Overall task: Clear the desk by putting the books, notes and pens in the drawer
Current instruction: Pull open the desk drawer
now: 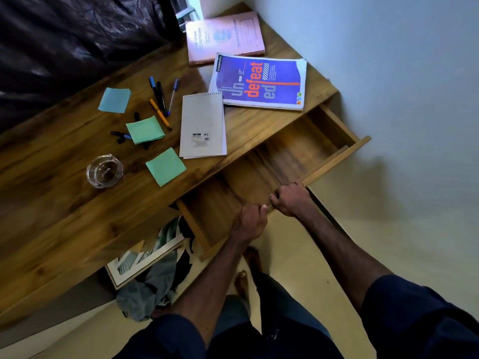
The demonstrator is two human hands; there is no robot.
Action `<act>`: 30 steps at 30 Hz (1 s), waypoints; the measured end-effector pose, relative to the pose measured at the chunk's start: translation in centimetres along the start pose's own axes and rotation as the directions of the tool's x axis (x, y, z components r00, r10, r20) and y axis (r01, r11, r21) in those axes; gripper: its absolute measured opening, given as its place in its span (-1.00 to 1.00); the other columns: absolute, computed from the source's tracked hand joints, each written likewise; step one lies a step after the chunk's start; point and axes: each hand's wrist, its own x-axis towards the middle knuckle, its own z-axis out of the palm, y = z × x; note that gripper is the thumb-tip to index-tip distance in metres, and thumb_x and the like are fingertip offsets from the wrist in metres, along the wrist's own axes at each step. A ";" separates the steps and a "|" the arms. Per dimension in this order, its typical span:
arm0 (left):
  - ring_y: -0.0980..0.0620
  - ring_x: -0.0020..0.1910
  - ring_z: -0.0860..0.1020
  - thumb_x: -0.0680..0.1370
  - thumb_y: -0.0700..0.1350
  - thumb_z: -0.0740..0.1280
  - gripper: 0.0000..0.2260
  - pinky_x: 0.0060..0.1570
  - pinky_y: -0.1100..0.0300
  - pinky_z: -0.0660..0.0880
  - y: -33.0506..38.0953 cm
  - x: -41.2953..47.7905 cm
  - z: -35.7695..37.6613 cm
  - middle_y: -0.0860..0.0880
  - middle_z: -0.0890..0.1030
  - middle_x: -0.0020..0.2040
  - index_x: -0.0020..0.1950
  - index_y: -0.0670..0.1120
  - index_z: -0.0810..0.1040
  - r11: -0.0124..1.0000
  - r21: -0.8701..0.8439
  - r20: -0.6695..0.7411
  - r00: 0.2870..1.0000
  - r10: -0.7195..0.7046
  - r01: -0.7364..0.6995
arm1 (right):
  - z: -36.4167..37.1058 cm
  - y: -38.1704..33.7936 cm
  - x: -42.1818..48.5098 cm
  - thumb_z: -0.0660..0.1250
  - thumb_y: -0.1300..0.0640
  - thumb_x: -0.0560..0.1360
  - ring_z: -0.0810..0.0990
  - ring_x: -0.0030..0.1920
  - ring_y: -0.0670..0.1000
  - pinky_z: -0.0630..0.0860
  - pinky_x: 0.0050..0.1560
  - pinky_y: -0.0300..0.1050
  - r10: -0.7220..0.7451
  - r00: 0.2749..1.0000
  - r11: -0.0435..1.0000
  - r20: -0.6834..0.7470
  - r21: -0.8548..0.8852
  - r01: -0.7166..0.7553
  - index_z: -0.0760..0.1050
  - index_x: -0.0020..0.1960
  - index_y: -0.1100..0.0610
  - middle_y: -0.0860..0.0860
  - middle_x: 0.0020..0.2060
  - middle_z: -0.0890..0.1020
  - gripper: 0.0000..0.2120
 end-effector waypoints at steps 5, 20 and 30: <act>-0.27 0.03 0.58 0.73 0.03 0.01 -0.55 0.04 -0.07 0.47 0.1 -3.8 2.9 -0.29 0.63 0.02 0.07 -0.23 0.58 0.986 -0.165 0.103 0.994 0.039 -0.022 | 1.4 1.5 -5.4 0.15 -0.14 0.57 0.56 -0.10 0.08 0.35 0.28 0.05 0.075 0.994 0.996 0.079 0.049 -0.079 0.44 -0.21 0.01 0.01 -0.25 0.53 -0.71; -0.13 -0.07 0.58 0.72 0.08 0.04 -0.60 -0.01 -0.07 0.52 1.7 -12.6 9.4 -0.16 0.59 -0.09 0.06 -0.16 0.54 0.962 -0.261 0.263 0.953 0.149 -0.078 | 6.5 4.7 -16.7 0.18 -0.07 0.56 0.58 0.07 0.06 0.25 0.43 0.04 0.212 0.975 0.976 0.064 0.025 -0.214 0.64 -0.03 0.08 0.06 -0.04 0.67 -0.68; -0.02 -0.18 0.49 0.73 0.01 0.03 -0.65 -0.10 0.02 0.45 2.3 -15.6 11.5 -0.06 0.51 -0.18 0.07 -0.16 0.52 0.957 -0.250 0.296 0.930 0.218 -0.145 | 8.5 6.1 -20.1 0.07 -0.11 0.56 0.53 0.21 0.09 0.19 0.49 0.08 0.177 0.984 0.979 0.018 0.099 -0.178 0.62 0.06 0.13 0.11 0.08 0.66 -0.56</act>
